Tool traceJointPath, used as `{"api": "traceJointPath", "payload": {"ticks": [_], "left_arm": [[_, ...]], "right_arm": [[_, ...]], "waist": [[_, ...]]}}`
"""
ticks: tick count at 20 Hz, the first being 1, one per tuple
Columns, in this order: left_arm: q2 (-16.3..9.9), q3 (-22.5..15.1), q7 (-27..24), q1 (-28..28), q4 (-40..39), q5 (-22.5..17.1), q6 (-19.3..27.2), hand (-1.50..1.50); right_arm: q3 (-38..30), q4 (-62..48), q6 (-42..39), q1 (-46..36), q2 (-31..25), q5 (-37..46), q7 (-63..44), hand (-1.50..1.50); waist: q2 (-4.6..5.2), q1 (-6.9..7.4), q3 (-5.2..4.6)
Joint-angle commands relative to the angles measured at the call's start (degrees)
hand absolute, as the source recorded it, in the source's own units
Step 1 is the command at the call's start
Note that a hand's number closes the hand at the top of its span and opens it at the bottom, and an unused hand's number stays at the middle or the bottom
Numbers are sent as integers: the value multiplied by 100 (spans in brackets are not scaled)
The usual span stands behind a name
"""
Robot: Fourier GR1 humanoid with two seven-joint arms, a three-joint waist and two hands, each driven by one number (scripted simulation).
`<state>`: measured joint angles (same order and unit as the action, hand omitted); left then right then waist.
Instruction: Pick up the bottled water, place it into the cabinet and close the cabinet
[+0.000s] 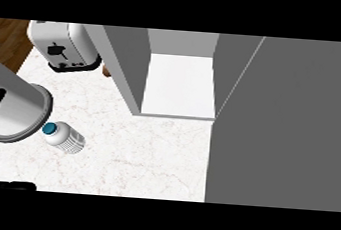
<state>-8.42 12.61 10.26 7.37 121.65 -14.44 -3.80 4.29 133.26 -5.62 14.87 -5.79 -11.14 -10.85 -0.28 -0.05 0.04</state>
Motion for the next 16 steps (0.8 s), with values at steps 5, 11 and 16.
{"api": "traceJointPath", "payload": {"ticks": [5, 11, 16], "left_arm": [[456, -318, 290, 987, 799, 269, 22, -150], [284, 65, 433, 834, 602, 188, 1, -150], [555, 9, -293, 1061, 23, 536, -134, -150]], "right_arm": [[159, 1153, -297, 1205, -20, -304, -300, -150], [335, 1554, -422, 1881, -17, -321, -176, -150], [358, 1107, -632, 2191, 69, -181, 487, -150]], "waist": [[7, -11, -3], [9, -43, -4], [8, -48, -4]]}}
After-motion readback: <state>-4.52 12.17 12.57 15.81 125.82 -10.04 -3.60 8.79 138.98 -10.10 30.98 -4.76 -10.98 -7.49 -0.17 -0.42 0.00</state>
